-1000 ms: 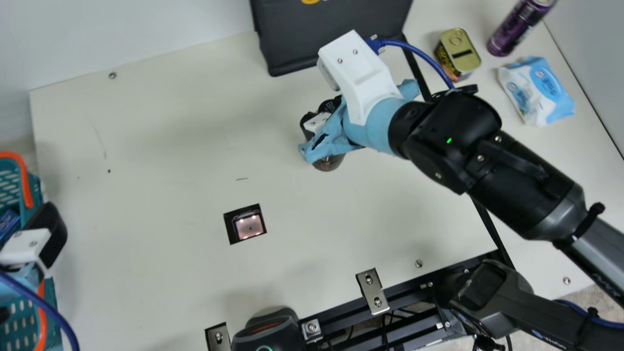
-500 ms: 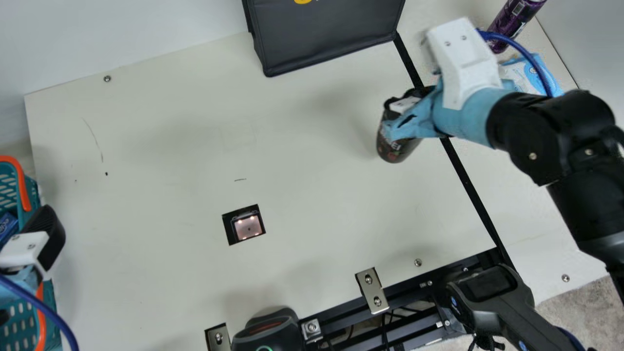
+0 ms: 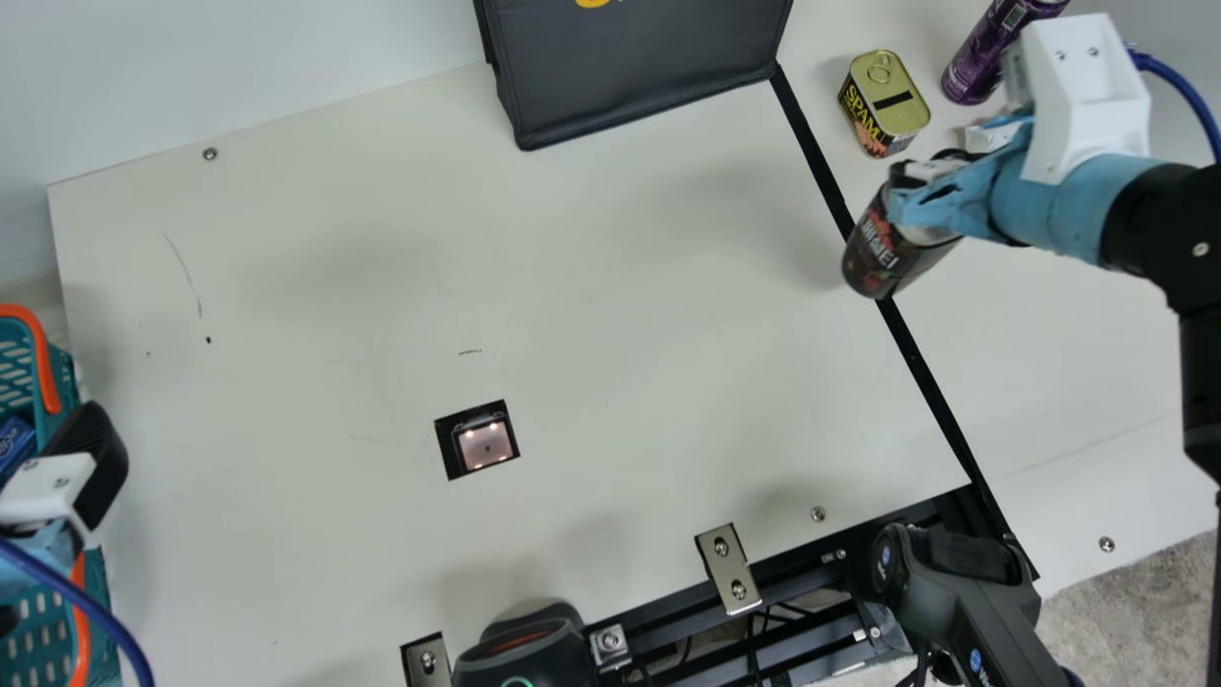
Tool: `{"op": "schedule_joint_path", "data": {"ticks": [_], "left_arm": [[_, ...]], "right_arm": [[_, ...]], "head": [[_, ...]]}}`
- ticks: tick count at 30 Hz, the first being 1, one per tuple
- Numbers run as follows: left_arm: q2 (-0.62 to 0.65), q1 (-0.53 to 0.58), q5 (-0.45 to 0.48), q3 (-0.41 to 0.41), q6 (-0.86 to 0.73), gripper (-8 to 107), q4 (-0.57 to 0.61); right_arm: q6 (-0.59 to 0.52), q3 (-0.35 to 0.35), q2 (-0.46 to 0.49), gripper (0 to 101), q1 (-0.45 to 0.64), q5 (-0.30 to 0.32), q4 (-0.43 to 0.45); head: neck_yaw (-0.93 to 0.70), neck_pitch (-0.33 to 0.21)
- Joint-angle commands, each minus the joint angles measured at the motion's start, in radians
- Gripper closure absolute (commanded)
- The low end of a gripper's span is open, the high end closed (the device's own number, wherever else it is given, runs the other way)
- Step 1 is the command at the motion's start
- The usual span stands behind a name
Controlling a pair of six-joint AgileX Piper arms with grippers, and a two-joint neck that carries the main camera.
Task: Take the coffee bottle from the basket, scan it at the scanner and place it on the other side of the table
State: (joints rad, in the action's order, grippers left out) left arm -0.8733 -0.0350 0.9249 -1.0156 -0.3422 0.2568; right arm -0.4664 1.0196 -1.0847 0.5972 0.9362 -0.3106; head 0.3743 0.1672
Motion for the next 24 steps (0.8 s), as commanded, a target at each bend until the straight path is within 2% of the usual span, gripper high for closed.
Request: {"op": "schedule_joint_path", "data": {"ticks": [1,10,24], "left_arm": [[0.000,0.000,0.000,0.000,0.000,9,0.000],[0.000,0.000,0.000,0.000,0.000,9,0.000],[0.000,0.000,0.000,0.000,0.000,9,0.000]], "right_arm": [[-0.081,0.003,-0.016,101,0.092,-0.015,-0.028],[-0.219,-0.003,-0.092,101,0.170,-0.107,-0.081],[-0.265,-0.038,-0.198,101,0.137,-0.262,-0.123]], "head": [[0.002,-0.029],[0.002,-0.029],[0.002,-0.029]]}}
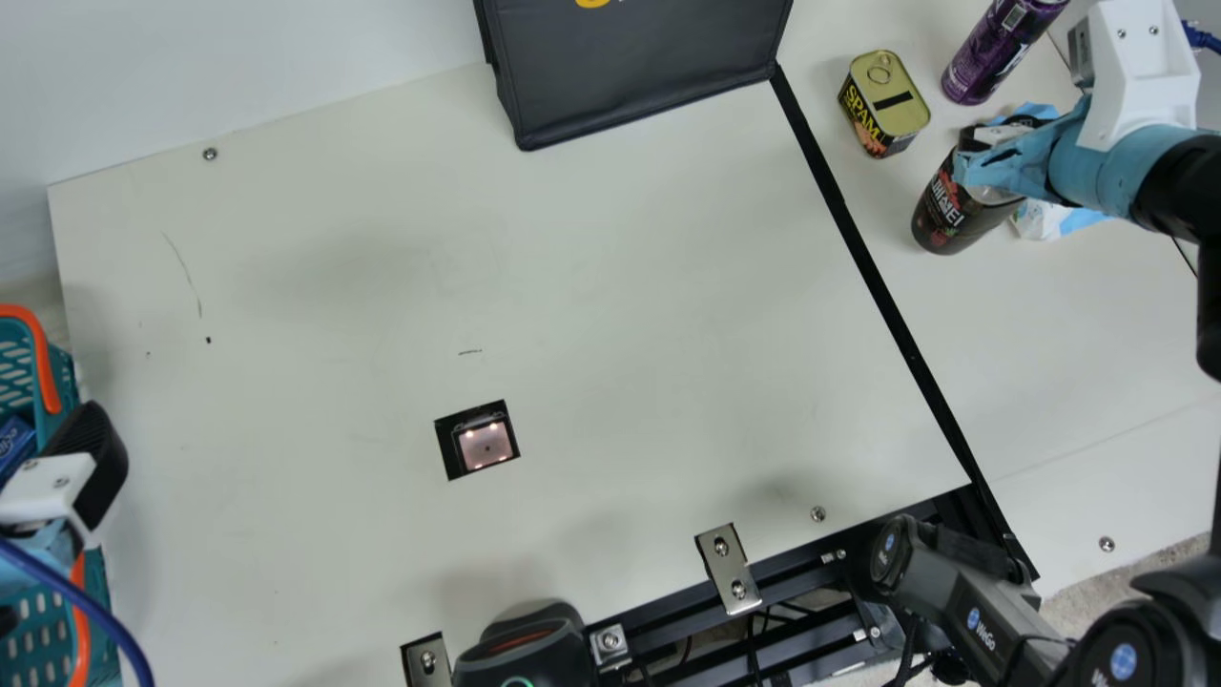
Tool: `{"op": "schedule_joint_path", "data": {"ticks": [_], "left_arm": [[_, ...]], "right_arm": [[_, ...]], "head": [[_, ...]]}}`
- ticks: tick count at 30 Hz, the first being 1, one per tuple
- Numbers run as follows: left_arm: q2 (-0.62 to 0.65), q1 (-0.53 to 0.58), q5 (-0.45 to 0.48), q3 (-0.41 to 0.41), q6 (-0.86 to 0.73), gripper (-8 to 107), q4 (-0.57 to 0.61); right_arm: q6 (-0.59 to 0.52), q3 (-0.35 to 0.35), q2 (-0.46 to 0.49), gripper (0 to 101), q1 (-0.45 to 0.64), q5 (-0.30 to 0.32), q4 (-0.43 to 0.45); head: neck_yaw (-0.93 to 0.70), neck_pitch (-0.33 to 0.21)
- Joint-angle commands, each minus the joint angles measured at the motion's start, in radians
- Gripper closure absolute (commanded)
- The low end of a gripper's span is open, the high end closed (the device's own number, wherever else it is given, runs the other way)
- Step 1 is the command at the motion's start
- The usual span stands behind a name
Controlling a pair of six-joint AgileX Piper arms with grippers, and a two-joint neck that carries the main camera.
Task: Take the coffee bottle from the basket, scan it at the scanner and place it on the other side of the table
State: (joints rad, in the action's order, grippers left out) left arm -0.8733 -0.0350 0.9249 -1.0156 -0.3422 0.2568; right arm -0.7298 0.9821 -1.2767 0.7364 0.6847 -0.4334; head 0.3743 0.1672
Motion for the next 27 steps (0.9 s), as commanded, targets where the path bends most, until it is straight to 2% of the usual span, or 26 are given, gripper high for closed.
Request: {"op": "schedule_joint_path", "data": {"ticks": [1,8,27], "left_arm": [[0.000,0.000,0.000,0.000,0.000,9,0.000],[0.000,0.000,0.000,0.000,0.000,9,0.000],[0.000,0.000,0.000,0.000,0.000,9,0.000]], "right_arm": [[-0.002,-0.002,-0.014,101,-0.005,-0.019,-0.004],[-0.008,-0.004,-0.061,101,-0.021,-0.062,-0.025],[0.020,-0.002,-0.109,39,-0.046,-0.095,-0.006]], "head": [[0.002,-0.029],[0.002,-0.029],[0.002,-0.029]]}}
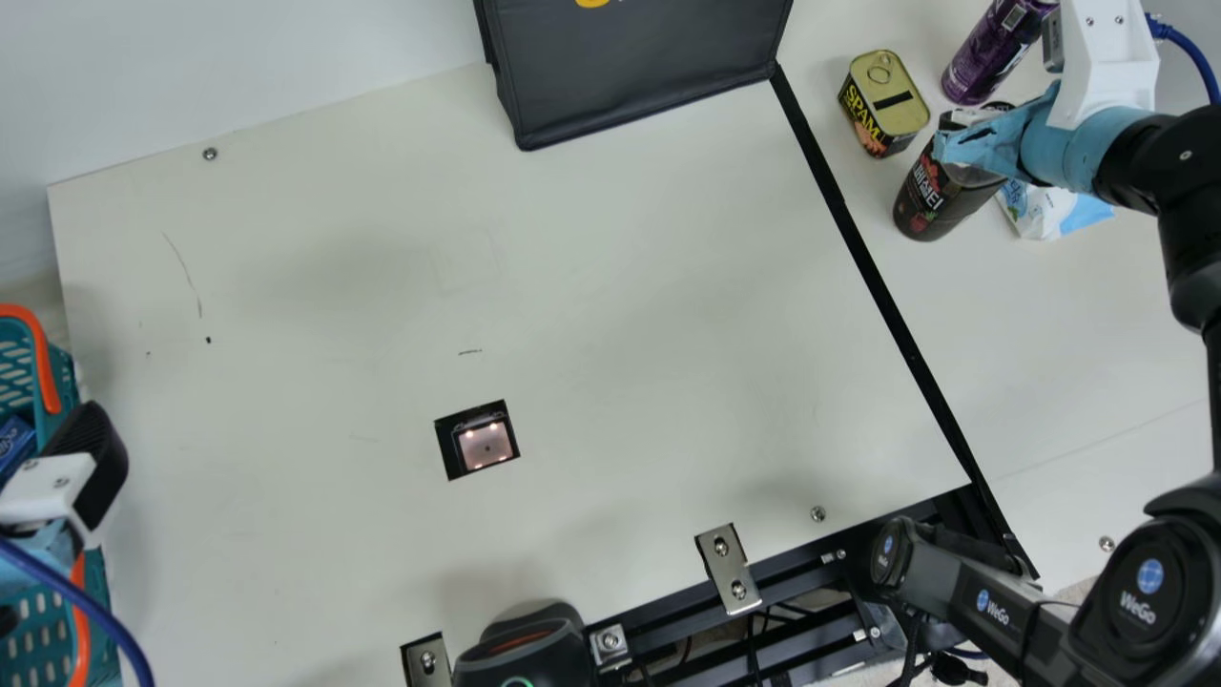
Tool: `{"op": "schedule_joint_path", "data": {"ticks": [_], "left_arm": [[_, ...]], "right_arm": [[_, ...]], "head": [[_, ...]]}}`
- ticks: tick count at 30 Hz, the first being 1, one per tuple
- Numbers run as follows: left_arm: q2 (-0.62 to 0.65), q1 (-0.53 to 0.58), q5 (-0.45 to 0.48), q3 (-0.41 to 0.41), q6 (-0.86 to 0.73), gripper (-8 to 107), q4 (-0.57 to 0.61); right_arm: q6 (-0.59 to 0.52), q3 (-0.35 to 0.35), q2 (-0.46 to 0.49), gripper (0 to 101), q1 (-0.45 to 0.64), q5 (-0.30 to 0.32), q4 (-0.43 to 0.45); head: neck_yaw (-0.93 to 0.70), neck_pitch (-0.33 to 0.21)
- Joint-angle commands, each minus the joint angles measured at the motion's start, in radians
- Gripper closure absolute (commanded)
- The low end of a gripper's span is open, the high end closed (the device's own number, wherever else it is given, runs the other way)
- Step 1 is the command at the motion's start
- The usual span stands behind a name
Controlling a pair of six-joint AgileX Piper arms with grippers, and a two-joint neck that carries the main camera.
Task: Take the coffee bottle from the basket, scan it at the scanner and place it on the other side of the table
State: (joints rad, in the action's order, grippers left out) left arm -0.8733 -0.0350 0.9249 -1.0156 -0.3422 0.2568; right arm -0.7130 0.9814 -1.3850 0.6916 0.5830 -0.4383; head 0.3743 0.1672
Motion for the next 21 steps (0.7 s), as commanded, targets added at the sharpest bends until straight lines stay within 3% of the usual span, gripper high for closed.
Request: {"op": "schedule_joint_path", "data": {"ticks": [1,10,17,21], "left_arm": [[0.000,0.000,0.000,0.000,0.000,9,0.000],[0.000,0.000,0.000,0.000,0.000,9,0.000],[0.000,0.000,0.000,0.000,0.000,9,0.000],[0.000,0.000,0.000,0.000,0.000,9,0.000]], "right_arm": [[0.006,-0.001,0.001,35,-0.003,0.005,0.003],[0.029,-0.010,0.035,6,-0.030,-0.029,0.064],[0.088,-0.033,0.103,6,-0.089,-0.108,0.233],[0.152,-0.044,0.151,6,-0.139,-0.119,0.341]], "head": [[0.002,-0.029],[0.002,-0.029],[0.002,-0.029],[0.002,-0.029]]}}
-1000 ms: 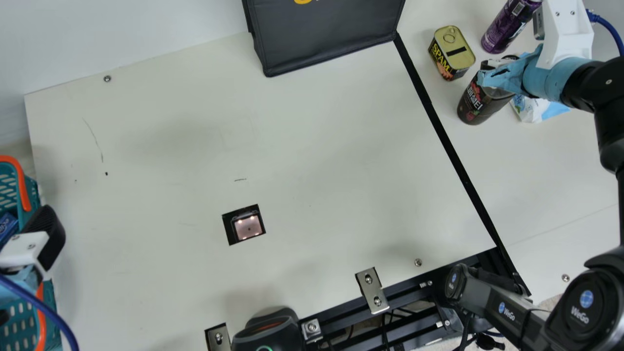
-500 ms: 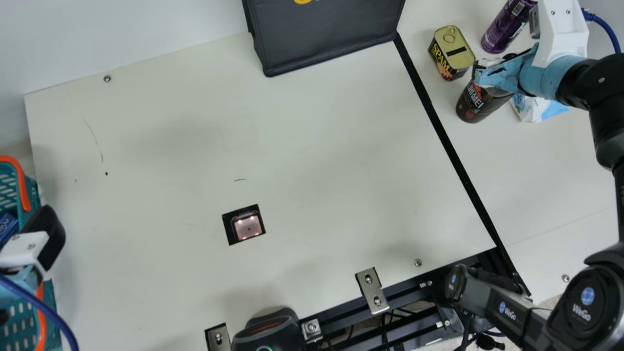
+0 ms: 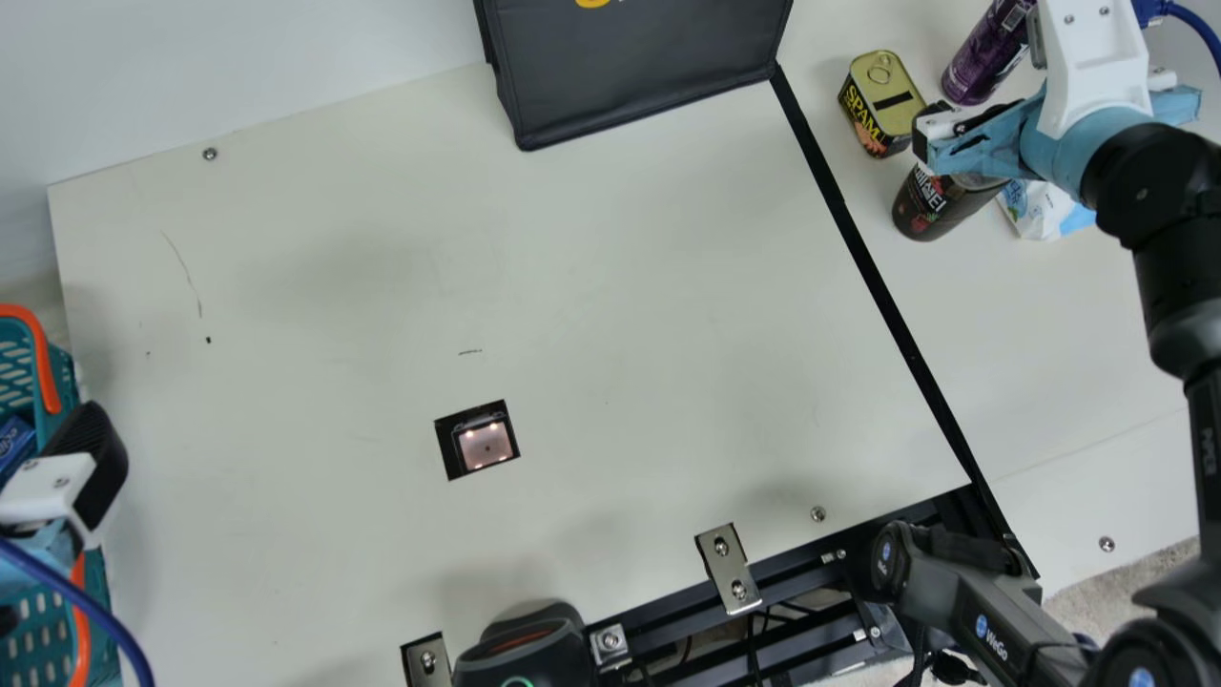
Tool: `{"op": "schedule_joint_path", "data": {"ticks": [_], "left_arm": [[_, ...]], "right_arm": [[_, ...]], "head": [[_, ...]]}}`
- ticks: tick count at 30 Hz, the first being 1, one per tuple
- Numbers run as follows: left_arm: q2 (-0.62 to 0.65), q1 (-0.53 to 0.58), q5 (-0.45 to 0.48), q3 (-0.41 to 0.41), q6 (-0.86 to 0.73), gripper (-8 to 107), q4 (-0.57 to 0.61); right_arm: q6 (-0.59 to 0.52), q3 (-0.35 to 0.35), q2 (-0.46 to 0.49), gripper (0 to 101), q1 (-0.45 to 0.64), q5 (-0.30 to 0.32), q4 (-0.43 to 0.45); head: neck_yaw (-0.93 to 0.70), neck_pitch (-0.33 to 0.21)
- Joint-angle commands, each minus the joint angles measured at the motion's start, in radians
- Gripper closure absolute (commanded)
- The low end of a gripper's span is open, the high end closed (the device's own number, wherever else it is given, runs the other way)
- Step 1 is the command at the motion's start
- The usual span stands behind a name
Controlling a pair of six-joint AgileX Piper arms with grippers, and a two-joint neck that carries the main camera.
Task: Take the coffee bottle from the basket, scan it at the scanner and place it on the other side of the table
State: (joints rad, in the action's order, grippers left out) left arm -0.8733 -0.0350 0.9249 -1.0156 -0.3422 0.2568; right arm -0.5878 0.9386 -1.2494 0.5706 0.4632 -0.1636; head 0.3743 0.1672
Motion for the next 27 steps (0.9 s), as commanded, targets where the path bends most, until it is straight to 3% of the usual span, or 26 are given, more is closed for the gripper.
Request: {"op": "schedule_joint_path", "data": {"ticks": [1,10,21,22,27], "left_arm": [[0.000,0.000,0.000,0.000,0.000,9,0.000],[0.000,0.000,0.000,0.000,0.000,9,0.000],[0.000,0.000,0.000,0.000,0.000,9,0.000],[0.000,0.000,0.000,0.000,0.000,9,0.000],[0.006,0.003,0.015,-0.010,0.017,9,-0.012]], "right_arm": [[0.045,-0.001,0.027,6,-0.034,0.008,0.090],[0.253,0.034,0.130,6,-0.209,0.142,0.271],[0.555,0.141,0.217,6,-0.463,0.401,0.396],[0.480,0.127,0.209,6,-0.405,0.340,0.386],[0.559,0.150,0.237,6,-0.471,0.426,0.378]], "head": [[0.002,-0.029],[0.002,-0.029],[0.002,-0.029],[0.002,-0.029],[-0.021,-0.029]]}}
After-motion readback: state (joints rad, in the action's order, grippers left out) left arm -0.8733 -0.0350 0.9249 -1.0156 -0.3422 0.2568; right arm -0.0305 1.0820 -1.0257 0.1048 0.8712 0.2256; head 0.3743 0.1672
